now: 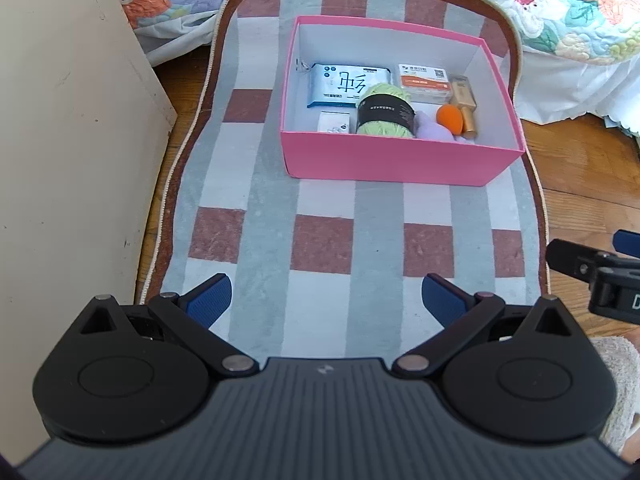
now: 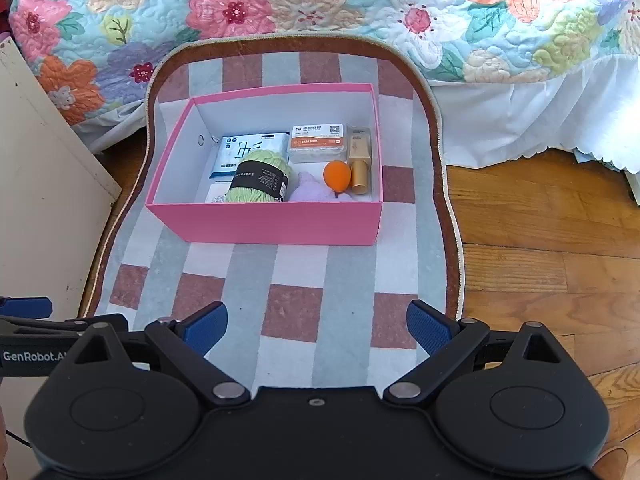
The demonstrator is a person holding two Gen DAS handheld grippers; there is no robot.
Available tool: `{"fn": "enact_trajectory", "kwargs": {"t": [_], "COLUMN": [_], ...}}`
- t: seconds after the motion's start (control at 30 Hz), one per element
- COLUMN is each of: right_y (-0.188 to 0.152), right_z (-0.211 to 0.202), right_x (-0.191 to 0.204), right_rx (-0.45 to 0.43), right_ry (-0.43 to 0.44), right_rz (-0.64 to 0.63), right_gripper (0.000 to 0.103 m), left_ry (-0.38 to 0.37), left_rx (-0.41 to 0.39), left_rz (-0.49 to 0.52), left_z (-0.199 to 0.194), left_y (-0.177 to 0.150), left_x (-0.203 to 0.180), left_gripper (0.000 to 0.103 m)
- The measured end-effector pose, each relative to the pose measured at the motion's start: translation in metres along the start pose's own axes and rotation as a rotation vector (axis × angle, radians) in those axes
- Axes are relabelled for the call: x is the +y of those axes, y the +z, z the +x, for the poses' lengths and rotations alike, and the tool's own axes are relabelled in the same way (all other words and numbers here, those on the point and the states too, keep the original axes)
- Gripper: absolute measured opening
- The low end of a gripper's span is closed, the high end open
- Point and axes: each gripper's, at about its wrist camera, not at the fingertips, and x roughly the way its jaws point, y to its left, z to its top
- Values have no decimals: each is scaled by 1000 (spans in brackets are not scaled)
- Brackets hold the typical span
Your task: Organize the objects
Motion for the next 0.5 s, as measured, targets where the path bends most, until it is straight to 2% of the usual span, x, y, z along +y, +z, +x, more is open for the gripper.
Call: {"fn": "enact_trajectory", "kwargs": {"t": [0.5], "right_y": [-1], "right_z": [0], "right_x": [0], "right_rx": [3], "right_ry": [-10], "right_rz": [4], "right_gripper": [98], "left_ry": [17], "left_rx": [20], "left_rz": [-7], "left_z": [2], "left_y": [2], "left_x": [6], "left_gripper": [103]}}
